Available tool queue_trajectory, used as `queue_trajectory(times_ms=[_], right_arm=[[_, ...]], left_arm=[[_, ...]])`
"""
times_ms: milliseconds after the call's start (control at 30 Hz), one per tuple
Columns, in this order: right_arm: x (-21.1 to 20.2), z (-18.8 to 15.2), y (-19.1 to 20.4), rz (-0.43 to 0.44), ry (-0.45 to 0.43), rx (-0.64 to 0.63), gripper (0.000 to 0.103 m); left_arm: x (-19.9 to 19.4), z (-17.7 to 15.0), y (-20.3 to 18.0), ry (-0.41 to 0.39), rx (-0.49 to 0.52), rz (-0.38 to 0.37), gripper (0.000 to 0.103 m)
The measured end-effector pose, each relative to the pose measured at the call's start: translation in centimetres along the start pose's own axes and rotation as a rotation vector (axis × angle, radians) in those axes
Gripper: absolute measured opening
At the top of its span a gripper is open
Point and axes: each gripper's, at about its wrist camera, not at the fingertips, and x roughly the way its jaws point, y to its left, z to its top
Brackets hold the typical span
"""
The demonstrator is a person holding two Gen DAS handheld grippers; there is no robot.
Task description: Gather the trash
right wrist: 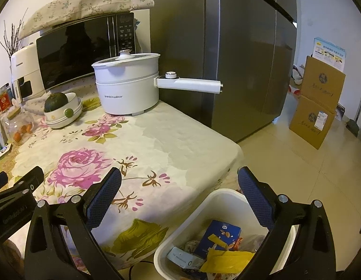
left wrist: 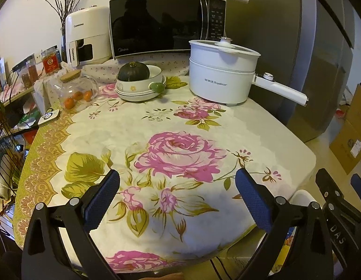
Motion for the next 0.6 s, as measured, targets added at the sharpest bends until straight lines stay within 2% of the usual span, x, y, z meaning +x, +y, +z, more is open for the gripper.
queue_trajectory(times_ms=[600], right_arm=[[-0.66,-0.03,-0.25,-0.021,-0.047,-0.003,0.096]], left_arm=[[-0.3,-0.14,-0.78,-0.004,0.011,-0.012,0.096]])
